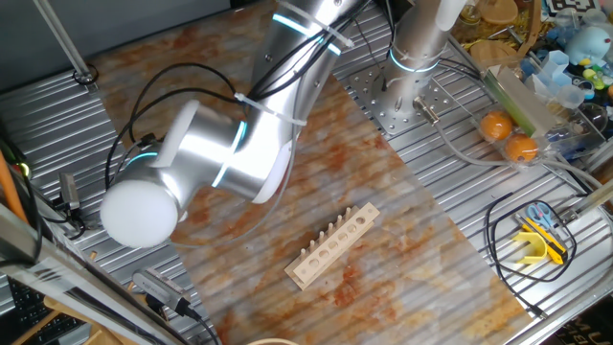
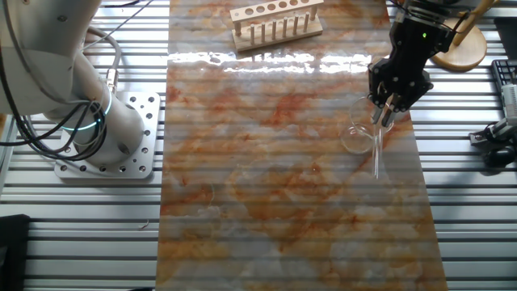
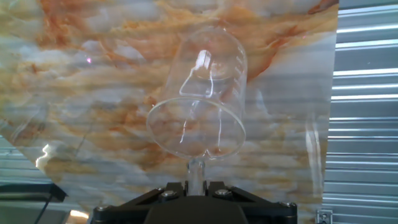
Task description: Pour out the test tube
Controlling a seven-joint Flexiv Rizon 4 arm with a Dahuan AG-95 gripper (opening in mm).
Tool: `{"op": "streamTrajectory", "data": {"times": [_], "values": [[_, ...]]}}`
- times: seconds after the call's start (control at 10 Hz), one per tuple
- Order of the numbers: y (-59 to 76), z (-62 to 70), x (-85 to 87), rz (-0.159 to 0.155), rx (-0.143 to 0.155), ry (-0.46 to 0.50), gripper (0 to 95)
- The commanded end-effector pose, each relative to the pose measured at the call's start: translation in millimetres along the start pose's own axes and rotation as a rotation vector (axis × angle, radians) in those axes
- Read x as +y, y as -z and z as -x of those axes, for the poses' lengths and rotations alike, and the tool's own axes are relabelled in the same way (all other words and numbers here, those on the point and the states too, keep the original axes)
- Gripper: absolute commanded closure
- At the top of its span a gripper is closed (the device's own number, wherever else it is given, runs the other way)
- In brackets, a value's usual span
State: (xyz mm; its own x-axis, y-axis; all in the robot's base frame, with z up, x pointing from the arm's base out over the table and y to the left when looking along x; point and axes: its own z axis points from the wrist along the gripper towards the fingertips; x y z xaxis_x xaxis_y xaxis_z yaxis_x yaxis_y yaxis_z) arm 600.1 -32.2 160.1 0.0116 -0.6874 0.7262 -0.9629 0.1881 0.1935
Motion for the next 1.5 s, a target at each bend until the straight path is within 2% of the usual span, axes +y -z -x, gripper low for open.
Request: {"op": "streamTrajectory", "data": {"times": [0.1, 0.6, 1.5], "values": [[-0.4, -0.5, 0.3, -0.002, 0.008, 0.003, 95.0], [-0.8, -0.5, 0.4, -0.005, 0.022, -0.008, 95.0], [-1.7, -0.5, 0.9, 0.004, 0.019, -0.054, 95.0]]}}
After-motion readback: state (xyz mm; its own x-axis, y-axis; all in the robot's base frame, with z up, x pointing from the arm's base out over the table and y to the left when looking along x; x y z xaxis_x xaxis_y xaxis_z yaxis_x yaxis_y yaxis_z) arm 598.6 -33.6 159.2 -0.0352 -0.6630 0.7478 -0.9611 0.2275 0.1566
